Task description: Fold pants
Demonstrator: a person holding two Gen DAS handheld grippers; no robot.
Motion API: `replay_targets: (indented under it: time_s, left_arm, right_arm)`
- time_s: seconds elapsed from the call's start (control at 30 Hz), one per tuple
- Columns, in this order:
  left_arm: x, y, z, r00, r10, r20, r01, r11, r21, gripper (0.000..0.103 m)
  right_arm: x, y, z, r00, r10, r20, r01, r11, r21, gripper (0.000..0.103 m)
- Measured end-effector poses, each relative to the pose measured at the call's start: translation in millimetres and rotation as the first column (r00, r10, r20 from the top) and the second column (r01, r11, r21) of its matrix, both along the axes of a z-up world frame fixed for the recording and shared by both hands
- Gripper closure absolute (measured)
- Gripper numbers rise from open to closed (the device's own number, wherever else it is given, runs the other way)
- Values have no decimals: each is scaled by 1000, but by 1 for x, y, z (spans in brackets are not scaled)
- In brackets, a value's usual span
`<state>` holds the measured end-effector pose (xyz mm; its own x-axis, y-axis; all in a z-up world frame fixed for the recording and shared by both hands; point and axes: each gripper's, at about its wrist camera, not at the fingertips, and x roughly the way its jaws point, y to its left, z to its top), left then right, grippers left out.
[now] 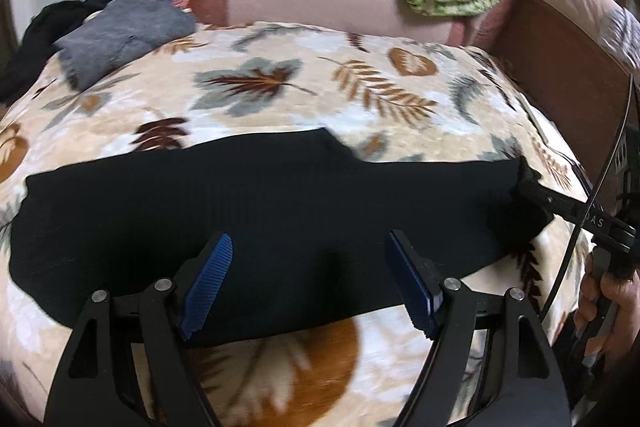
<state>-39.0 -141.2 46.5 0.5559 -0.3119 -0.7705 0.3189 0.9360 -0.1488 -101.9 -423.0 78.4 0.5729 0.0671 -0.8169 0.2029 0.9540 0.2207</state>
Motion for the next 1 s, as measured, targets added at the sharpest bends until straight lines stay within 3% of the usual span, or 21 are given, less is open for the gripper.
replay_targets:
  time_s: [0.1, 0.23, 0.4, 0.7, 1.0]
  left_arm:
    - [5, 19, -7, 999, 47, -13, -47, 999, -5, 24]
    - [11, 39, -22, 993, 108, -52, -110, 994, -18, 24]
    - [6, 42, -31, 996, 83, -15, -83, 996, -27, 24]
    - [10, 38, -31, 996, 86, -17, -86, 996, 33, 24]
    - [10, 52, -13, 988, 157, -4, -157, 987, 14, 24]
  right_arm:
    - [-1, -5, -2, 1000, -19, 3, 19, 1000, -2, 52]
    - [-2, -21, -13, 997, -57, -57, 54, 997, -49, 52]
    - [-12, -42, -19, 996, -76, -54, 76, 997, -4, 54]
    - [-16, -40, -18, 997, -62, -48, 60, 997, -45, 54]
    - [-18, -34, -4, 998, -60, 3, 60, 998, 9, 50]
